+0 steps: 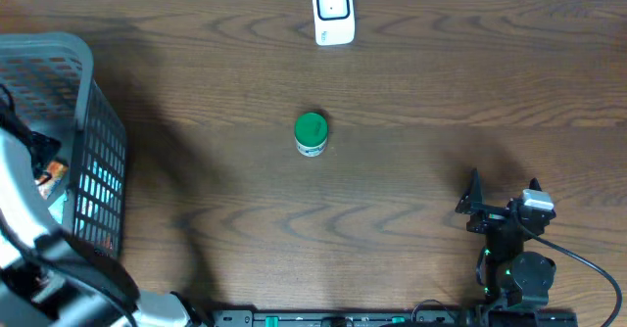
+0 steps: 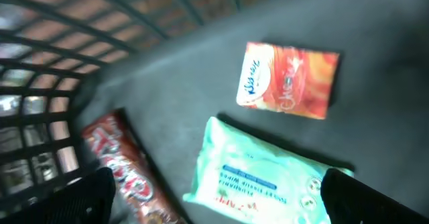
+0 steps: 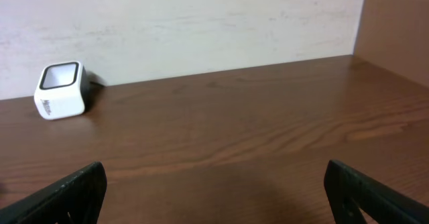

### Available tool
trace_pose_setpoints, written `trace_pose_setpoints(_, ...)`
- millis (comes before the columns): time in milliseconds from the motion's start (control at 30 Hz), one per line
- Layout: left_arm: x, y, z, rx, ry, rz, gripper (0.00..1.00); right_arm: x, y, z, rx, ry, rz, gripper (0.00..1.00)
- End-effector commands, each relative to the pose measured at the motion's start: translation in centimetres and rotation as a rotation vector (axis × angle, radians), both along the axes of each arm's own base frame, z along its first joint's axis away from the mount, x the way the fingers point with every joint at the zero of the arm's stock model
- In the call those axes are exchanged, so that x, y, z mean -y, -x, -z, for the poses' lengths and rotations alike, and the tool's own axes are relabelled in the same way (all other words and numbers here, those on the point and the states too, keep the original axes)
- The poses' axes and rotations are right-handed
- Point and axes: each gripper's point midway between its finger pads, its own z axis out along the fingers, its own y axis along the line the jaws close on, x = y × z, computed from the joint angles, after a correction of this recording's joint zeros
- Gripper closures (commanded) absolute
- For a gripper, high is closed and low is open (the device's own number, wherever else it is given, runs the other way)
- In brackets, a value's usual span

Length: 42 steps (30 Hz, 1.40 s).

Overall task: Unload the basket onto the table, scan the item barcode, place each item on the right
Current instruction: 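Reach into the basket and grasp the orange tissue pack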

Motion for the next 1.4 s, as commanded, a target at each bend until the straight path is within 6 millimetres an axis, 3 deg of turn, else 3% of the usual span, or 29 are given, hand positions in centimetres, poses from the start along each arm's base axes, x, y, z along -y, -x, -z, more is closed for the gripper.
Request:
trace_pose_setpoints(0,-0.3,-0.7,4.4,-0.084,0.079,0.044,0.02,0.1,0.0,0.0,0.003,-0.012,0.007,0.01)
trace_pose_setpoints(133,-0.7,-2.3,7.3,-0.093,0.119,0.110,0.02,0.1,0.0,0.0,0.003,-0.012,0.007,0.01)
trace_pose_setpoints(267,-1.4,-3.2,8.7,-0.080,0.115,0.115,0.02,0.1,0.0,0.0,0.003,-0.012,0.007,0.01)
trace_pose_setpoints(567,-2.2,-5.7,8.8,0.022,0.087,0.142,0.02,0.1,0.0,0.0,0.003,-0.012,0.007,0.01)
trace_pose_setpoints(1067,-4.0,-3.4,9.4,0.022,0.089,0.074,0.02,0.1,0.0,0.0,0.003,-0.012,0.007,0.01)
trace_pose_setpoints(1367,-3.2,-4.2,11.6,0.081,0.119,0.122,0.02,0.1,0.0,0.0,0.003,-0.012,0.007,0.01)
